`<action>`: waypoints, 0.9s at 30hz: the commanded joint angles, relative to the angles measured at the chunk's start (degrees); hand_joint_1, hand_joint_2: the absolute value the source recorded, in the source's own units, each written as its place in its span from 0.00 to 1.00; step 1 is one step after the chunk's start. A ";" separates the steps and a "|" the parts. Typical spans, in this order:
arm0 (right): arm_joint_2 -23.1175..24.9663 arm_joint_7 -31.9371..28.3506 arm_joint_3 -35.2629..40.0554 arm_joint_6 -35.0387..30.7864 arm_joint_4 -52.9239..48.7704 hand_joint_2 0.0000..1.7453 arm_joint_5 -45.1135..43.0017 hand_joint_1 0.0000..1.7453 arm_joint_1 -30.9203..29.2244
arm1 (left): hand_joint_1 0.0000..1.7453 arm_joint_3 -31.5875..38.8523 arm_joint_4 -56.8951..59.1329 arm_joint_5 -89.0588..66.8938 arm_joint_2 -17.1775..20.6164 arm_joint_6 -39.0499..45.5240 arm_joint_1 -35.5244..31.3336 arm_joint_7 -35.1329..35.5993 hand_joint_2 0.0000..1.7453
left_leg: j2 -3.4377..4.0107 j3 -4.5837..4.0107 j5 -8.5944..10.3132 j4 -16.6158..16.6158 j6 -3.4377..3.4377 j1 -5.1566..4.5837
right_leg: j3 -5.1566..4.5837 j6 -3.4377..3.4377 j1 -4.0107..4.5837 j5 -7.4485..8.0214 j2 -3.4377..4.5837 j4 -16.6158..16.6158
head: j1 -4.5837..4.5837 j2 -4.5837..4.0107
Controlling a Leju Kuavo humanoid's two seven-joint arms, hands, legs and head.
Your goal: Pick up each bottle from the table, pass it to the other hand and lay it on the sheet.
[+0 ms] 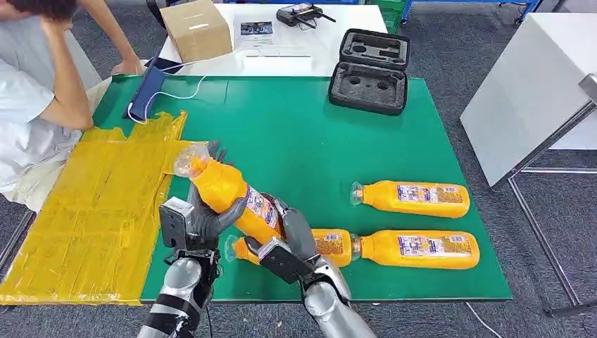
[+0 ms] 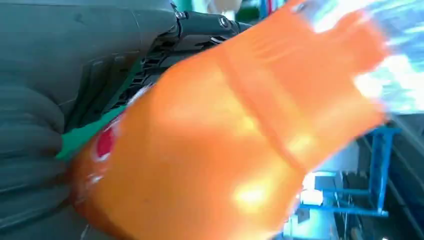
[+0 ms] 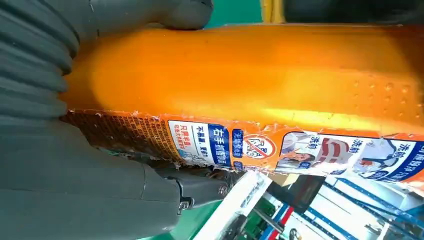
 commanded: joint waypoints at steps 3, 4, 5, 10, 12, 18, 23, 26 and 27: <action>-1.42 -1.13 0.95 -0.36 2.46 1.00 0.66 1.00 0.14 | 0.34 -4.55 -5.50 -4.38 2.42 3.59 0.37 0.44 1.00 | 0.04 0.34 -0.14 -0.04 -0.10 0.07 | 0.39 -0.10 0.06 -0.12 0.07 -0.10 | 0.02 0.00; -1.41 -1.15 0.95 -0.38 2.33 1.00 0.68 1.00 0.16 | 1.00 -4.89 -5.06 -4.61 2.47 3.51 0.33 0.50 1.00 | 0.02 0.39 -0.15 -0.05 -0.11 0.08 | 0.45 -0.11 0.08 -0.14 0.06 -0.12 | 0.00 0.00; -1.41 -1.16 0.95 -0.36 2.22 1.00 0.70 1.00 0.19 | 1.00 -5.09 -4.81 -4.75 2.47 3.50 0.30 0.54 1.00 | 0.02 0.25 -0.08 -0.06 -0.08 0.04 | 0.27 -0.07 0.04 -0.07 0.05 -0.10 | 0.00 0.00; -1.52 -1.32 0.96 -0.72 0.41 1.00 1.15 1.00 0.72 | 1.00 -6.92 -0.08 -6.43 2.43 2.42 -0.65 1.90 1.00 | 0.00 0.20 -0.05 -0.06 -0.06 0.03 | 0.23 -0.06 0.03 -0.05 0.03 -0.10 | 0.00 0.00; -1.52 -1.32 0.96 -0.71 0.35 1.00 1.15 1.00 0.69 | 1.00 -6.91 0.08 -6.50 2.49 2.53 -0.45 1.77 1.00 | -0.04 0.20 -0.04 -0.08 -0.06 0.02 | 0.22 -0.06 0.02 -0.05 -0.02 -0.10 | 0.00 0.00; -1.55 -1.32 0.96 -0.70 0.37 1.00 1.15 1.00 0.75 | 1.00 -6.91 0.07 -6.48 2.46 2.50 -0.56 1.78 1.00 | 0.03 0.21 -0.05 -0.07 -0.07 0.01 | 0.21 -0.06 0.01 -0.05 0.04 -0.08 | 0.00 0.00; -1.55 -1.32 0.96 -0.70 0.37 1.00 1.15 1.00 0.75 | 1.00 -6.91 0.07 -6.48 2.46 2.50 -0.56 1.78 1.00 | 0.05 0.23 -0.07 -0.05 -0.07 0.03 | 0.25 -0.06 0.04 -0.05 0.07 -0.10 | 0.02 0.00; -1.55 -1.32 0.96 -0.70 0.37 1.00 1.15 1.00 0.75 | 1.00 -6.91 0.07 -6.48 2.46 2.50 -0.56 1.78 1.00 | 0.03 0.19 -0.05 -0.06 -0.06 0.02 | 0.19 -0.06 0.02 -0.04 0.06 -0.09 | 0.02 0.00; -1.57 -1.27 0.97 -0.79 0.11 1.00 1.26 1.00 0.87 | 1.00 -6.74 0.59 -6.24 2.37 1.88 -0.75 2.12 1.00 | 0.05 0.30 -0.09 -0.08 -0.08 0.02 | 0.31 -0.08 0.02 -0.07 0.08 -0.11 | 0.00 0.00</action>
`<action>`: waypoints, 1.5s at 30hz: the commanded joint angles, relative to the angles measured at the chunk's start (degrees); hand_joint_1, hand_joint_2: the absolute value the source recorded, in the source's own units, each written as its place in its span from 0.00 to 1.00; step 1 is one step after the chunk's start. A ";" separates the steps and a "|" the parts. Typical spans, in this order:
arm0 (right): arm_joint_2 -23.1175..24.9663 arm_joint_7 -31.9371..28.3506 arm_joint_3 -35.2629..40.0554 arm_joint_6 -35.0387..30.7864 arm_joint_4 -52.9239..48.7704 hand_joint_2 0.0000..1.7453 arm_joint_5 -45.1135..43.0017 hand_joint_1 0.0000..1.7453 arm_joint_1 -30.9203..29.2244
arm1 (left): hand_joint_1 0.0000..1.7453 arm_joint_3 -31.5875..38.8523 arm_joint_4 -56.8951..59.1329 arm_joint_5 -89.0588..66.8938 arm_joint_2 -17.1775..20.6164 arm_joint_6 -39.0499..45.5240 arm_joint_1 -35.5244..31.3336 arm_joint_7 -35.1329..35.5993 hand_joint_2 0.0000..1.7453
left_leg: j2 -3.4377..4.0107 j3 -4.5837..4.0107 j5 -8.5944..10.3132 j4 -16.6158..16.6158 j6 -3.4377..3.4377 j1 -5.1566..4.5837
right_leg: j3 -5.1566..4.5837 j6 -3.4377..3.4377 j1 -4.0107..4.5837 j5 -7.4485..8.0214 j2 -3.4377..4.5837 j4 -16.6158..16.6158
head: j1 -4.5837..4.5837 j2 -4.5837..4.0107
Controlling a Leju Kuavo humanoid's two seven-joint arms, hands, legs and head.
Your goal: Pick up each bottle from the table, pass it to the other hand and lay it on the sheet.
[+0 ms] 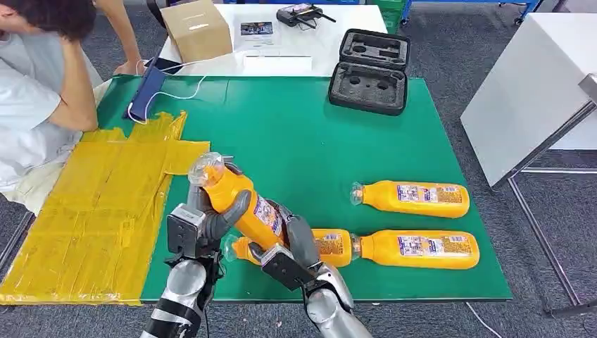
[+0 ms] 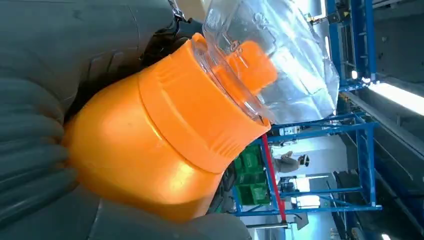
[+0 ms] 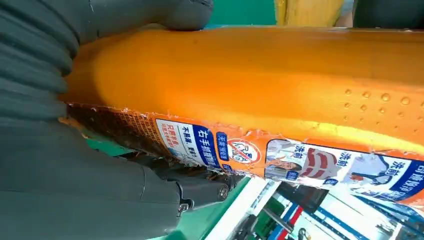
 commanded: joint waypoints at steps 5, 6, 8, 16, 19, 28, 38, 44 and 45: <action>-1.67 -0.88 1.90 -0.19 -1.27 1.00 0.95 1.00 -0.47 | 1.00 -0.66 8.55 0.52 1.44 -2.95 -2.60 1.62 1.00 | 0.02 0.39 -0.12 -0.08 -0.10 0.05 | 0.43 -0.10 0.05 -0.11 0.06 -0.13 | 0.00 0.00; -1.70 -0.89 1.94 -0.45 -1.66 1.00 1.14 1.00 -0.35 | 1.00 -0.48 9.38 0.69 1.31 -3.58 -2.81 1.76 1.00 | 0.01 0.29 -0.07 -0.08 -0.07 0.03 | 0.32 -0.07 0.03 -0.07 0.04 -0.11 | -0.02 0.00; -1.74 -0.88 1.96 -0.39 -1.92 1.00 1.16 1.00 -0.33 | 1.00 -0.46 10.24 0.72 1.38 -4.12 -3.12 1.96 1.00 | 0.02 0.24 -0.06 -0.08 -0.06 0.01 | 0.26 -0.06 0.01 -0.05 0.06 -0.09 | 0.00 0.00; -1.47 -1.85 0.80 -1.48 -6.13 1.00 -0.27 0.30 0.97 | 1.00 1.20 7.51 2.14 1.31 -5.13 -2.90 1.36 1.00 | 0.09 0.26 -0.07 -0.07 -0.06 -0.01 | 0.28 -0.06 -0.01 -0.05 0.13 -0.08 | 0.00 0.00; -1.56 -3.12 0.81 -1.66 -11.48 1.00 -1.71 0.00 2.51 | 1.00 0.68 -2.37 -3.69 2.74 2.66 -1.69 -0.10 1.00 | 0.12 0.25 -0.13 -0.01 -0.08 0.02 | 0.27 -0.09 0.02 -0.09 0.17 -0.03 | 0.00 0.00; -2.14 -3.36 -0.06 -2.28 -18.18 1.00 -3.33 0.00 4.02 | 1.00 5.17 -10.62 -7.60 6.26 6.81 -3.20 3.06 1.00 | 0.13 0.33 -0.14 0.00 -0.14 0.09 | 0.32 -0.13 0.09 -0.11 0.16 -0.03 | -0.04 0.00; -3.29 -3.84 -2.63 -3.34 -23.81 1.00 -4.85 0.00 5.36 | 1.00 6.16 -22.78 -17.20 10.80 13.67 -8.59 5.05 1.00 | 0.03 0.17 -0.17 0.12 -0.13 0.12 | 0.23 -0.13 0.10 -0.17 0.06 0.06 | 0.00 0.00; -4.44 -2.83 -2.47 -3.41 -28.02 1.00 -5.18 0.00 6.76 | 1.00 4.95 -16.73 -34.79 11.37 20.49 -11.05 10.03 1.00 | -0.02 0.09 -0.03 -0.01 -0.06 0.05 | 0.12 -0.07 0.04 -0.05 0.00 -0.02 | -0.02 0.00; -4.55 -2.65 -2.52 -3.65 -28.21 1.00 -5.31 0.00 6.51 | 1.00 4.31 -13.29 -39.47 11.10 21.94 -11.43 11.02 1.00 | -0.06 0.24 -0.08 -0.03 -0.09 0.08 | 0.29 -0.10 0.07 -0.10 -0.03 -0.06 | -0.02 0.00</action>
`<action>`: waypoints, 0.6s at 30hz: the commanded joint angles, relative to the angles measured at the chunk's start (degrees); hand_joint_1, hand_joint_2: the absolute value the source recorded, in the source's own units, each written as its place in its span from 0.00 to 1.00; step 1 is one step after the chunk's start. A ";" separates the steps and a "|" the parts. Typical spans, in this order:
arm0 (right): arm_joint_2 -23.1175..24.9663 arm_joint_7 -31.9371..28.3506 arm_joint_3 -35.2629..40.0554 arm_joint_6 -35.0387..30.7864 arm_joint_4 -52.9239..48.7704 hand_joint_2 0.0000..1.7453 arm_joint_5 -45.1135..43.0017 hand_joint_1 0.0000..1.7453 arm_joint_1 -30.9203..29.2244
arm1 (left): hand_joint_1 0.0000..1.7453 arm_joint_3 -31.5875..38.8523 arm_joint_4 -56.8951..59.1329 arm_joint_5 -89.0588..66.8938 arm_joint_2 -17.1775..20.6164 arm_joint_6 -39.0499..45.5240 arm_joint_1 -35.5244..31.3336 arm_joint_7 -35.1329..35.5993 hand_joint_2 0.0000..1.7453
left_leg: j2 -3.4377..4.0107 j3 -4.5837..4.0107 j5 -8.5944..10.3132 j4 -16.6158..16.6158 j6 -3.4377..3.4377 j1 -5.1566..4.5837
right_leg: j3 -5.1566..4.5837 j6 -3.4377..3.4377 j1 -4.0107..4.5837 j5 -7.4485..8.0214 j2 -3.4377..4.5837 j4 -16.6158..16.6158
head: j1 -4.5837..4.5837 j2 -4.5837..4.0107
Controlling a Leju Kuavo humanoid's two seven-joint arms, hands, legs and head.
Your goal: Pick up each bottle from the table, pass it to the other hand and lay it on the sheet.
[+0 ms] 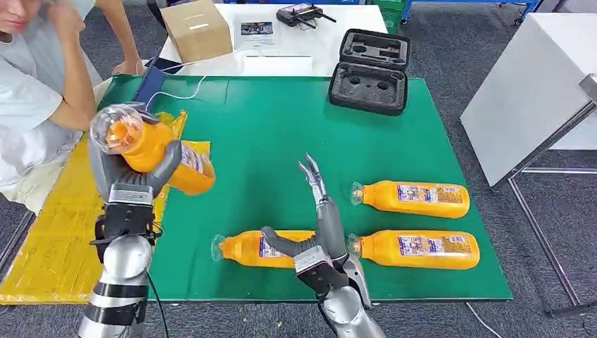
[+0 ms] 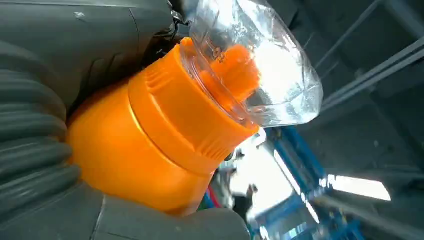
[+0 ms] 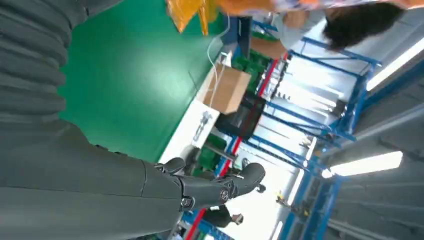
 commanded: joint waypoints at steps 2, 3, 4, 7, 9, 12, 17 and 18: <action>-3.25 1.53 -1.28 -0.76 -5.30 1.00 -0.94 0.00 -0.12 | 1.00 -2.01 13.37 -26.09 2.40 8.82 -6.17 6.91 1.00 | -0.14 0.33 -0.09 -0.03 -0.09 0.05 | 0.42 -0.09 0.05 -0.13 -0.10 -0.08 | 0.02 0.00; -3.45 1.84 -0.93 -1.07 -5.07 1.00 -0.56 0.00 -0.62 | 1.00 -2.73 18.91 -32.83 2.04 11.63 -6.79 8.64 1.00 | -0.16 0.30 -0.04 -0.08 -0.07 0.04 | 0.36 -0.07 0.03 -0.09 -0.12 -0.11 | 0.00 0.00; -3.62 2.09 -0.43 -1.39 -4.68 1.00 -0.22 0.00 -1.14 | 1.00 -2.86 23.40 -39.17 1.73 14.89 -7.43 10.84 1.00 | -0.20 0.41 -0.05 -0.10 -0.08 0.05 | 0.50 -0.09 0.04 -0.11 -0.15 -0.16 | 0.00 0.00; -3.84 2.30 0.47 -1.99 -4.12 1.00 0.18 0.00 -1.90 | 1.00 -2.46 26.00 -49.97 1.30 15.52 -7.63 14.83 1.00 | -0.16 0.41 -0.03 -0.11 -0.07 0.04 | 0.48 -0.07 0.02 -0.08 -0.11 -0.16 | 0.00 0.00; -3.84 2.30 0.47 -1.99 -4.12 1.00 0.18 0.00 -1.90 | 1.00 -2.46 26.00 -49.97 1.30 15.52 -7.63 14.83 1.00 | -0.05 0.37 -0.07 -0.06 -0.08 0.05 | 0.43 -0.08 0.04 -0.08 -0.01 -0.14 | 0.02 0.00; -4.98 2.26 3.08 -3.52 -3.11 1.00 0.15 0.00 -3.34 | 1.00 -18.30 31.45 -51.48 12.08 15.52 -13.32 31.69 1.00 | -0.02 0.22 -0.05 -0.04 -0.07 0.04 | 0.25 -0.07 0.04 -0.06 0.00 -0.08 | 0.02 0.00; -6.62 1.49 6.17 -5.04 -2.02 1.00 -1.99 0.00 -5.15 | 1.00 -34.02 43.29 -51.48 16.28 15.52 -18.06 45.84 1.00 | -0.25 0.30 0.03 -0.08 -0.11 0.08 | 0.35 -0.10 0.08 -0.07 -0.26 -0.09 | -0.02 0.00; -6.61 1.30 6.68 -5.45 -0.94 1.00 -2.64 0.00 -6.17 | 1.00 -33.52 43.81 -51.48 17.20 15.52 -17.41 45.10 1.00 | -0.03 0.47 -0.04 -0.12 -0.14 0.10 | 0.50 -0.14 0.10 -0.07 -0.02 -0.16 | -0.02 0.00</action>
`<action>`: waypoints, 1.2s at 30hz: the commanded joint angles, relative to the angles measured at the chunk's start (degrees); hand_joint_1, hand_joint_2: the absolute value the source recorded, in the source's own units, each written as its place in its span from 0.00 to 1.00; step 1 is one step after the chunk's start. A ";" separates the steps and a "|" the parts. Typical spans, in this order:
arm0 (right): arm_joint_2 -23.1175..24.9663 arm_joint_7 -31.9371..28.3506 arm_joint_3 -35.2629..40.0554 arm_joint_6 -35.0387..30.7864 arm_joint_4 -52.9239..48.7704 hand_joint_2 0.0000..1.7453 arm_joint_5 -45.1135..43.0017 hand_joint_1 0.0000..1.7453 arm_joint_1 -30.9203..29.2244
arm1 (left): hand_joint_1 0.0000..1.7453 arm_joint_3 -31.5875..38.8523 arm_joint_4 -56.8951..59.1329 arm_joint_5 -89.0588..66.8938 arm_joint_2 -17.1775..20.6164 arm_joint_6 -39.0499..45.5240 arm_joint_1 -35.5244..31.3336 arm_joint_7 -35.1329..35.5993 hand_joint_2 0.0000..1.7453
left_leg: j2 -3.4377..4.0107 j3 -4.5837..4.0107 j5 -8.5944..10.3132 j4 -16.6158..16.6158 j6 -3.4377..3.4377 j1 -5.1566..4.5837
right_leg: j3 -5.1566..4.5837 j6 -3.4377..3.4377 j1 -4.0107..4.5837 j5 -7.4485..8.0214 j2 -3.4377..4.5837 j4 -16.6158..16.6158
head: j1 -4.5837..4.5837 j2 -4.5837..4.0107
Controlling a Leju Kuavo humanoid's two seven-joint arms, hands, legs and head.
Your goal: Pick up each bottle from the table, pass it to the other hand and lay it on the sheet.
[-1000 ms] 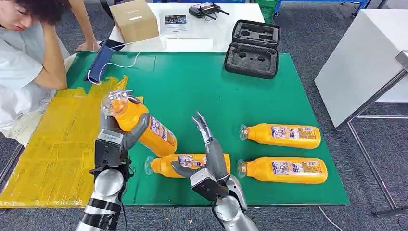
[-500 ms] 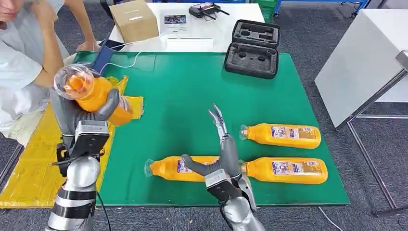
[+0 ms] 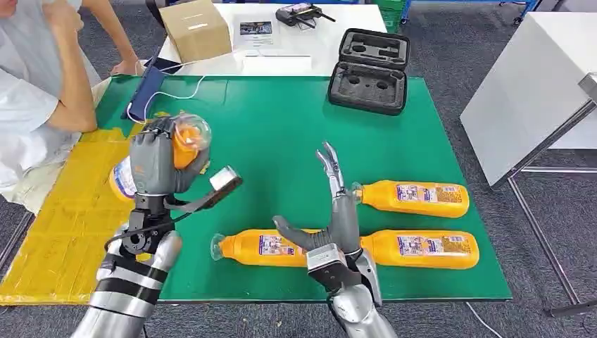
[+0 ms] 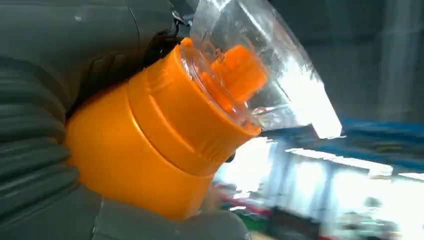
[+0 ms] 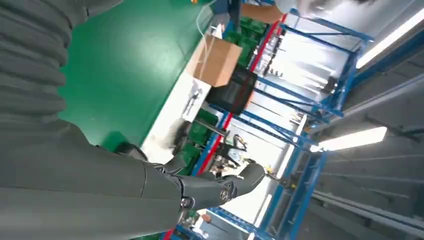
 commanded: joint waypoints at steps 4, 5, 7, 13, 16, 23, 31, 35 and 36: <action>-5.58 -0.43 6.12 -1.71 3.21 1.00 -2.97 0.00 -4.95 | 1.00 -25.38 26.61 -0.30 10.25 0.33 -10.78 9.38 1.00 | 0.18 0.38 -0.14 -0.04 -0.08 0.10 | 0.46 -0.08 0.09 -0.08 0.24 -0.07 | 0.02 0.00; -5.90 -0.75 6.41 -1.55 3.42 1.00 -3.68 0.00 -5.15 | 1.00 -27.56 28.14 -0.30 11.06 0.33 -11.34 10.53 1.00 | 0.15 0.28 -0.07 -0.07 -0.07 0.07 | 0.32 -0.06 0.07 -0.04 0.19 -0.06 | 0.02 0.00; -6.32 -1.16 6.58 -1.51 3.80 1.00 -4.54 0.00 -5.12 | 1.00 -26.72 29.29 -0.30 11.18 0.33 -10.65 11.05 1.00 | 0.16 0.34 -0.07 -0.09 -0.09 0.05 | 0.37 -0.08 0.04 -0.07 0.20 -0.07 | 0.04 0.00; -6.51 -2.10 7.76 -1.24 4.76 1.00 -5.31 0.00 -5.42 | 1.00 -24.16 45.00 1.14 10.08 0.33 -13.15 7.79 1.00 | 0.20 0.25 -0.08 -0.04 -0.10 0.08 | 0.28 -0.09 0.07 -0.03 0.30 -0.05 | 0.04 0.00; -7.02 -1.72 8.92 -1.39 5.24 1.00 -5.65 0.00 -5.78 | 1.00 -19.64 51.39 1.38 9.11 0.33 -13.86 5.38 1.00 | 0.15 0.33 -0.10 -0.04 -0.13 0.10 | 0.38 -0.13 0.10 -0.07 0.25 -0.04 | 0.04 0.00; -7.17 -1.64 8.64 -0.72 6.45 1.00 -6.00 0.00 -5.83 | 1.00 -23.31 60.14 0.14 10.67 -4.31 -14.74 9.67 1.00 | 0.19 0.24 -0.09 -0.04 -0.09 0.09 | 0.28 -0.08 0.08 -0.05 0.27 -0.04 | 0.04 0.00; -7.25 -1.72 7.93 -0.82 6.33 1.00 -5.47 0.00 -4.90 | 0.00 -14.07 58.92 6.87 7.69 -1.83 -12.72 2.86 1.00 | 0.09 0.26 -0.06 -0.07 -0.07 0.05 | 0.33 -0.08 0.04 -0.04 0.20 -0.05 | 0.04 0.00; -7.19 -1.71 7.66 -1.30 5.80 1.00 -4.61 0.00 -4.52 | 0.00 -11.33 58.52 8.95 6.80 -1.77 -11.86 1.07 1.00 | 0.01 0.29 -0.04 -0.06 -0.07 0.04 | 0.35 -0.07 0.03 -0.05 0.11 -0.04 | 0.04 0.00; -7.16 -1.56 7.49 -1.35 5.77 1.00 -4.36 0.00 -4.43 | 0.00 -9.98 58.27 9.89 6.47 -0.75 -11.58 0.26 1.00 | 0.05 0.42 -0.09 -0.08 -0.10 0.07 | 0.49 -0.10 0.06 -0.07 0.17 -0.08 | 0.02 0.00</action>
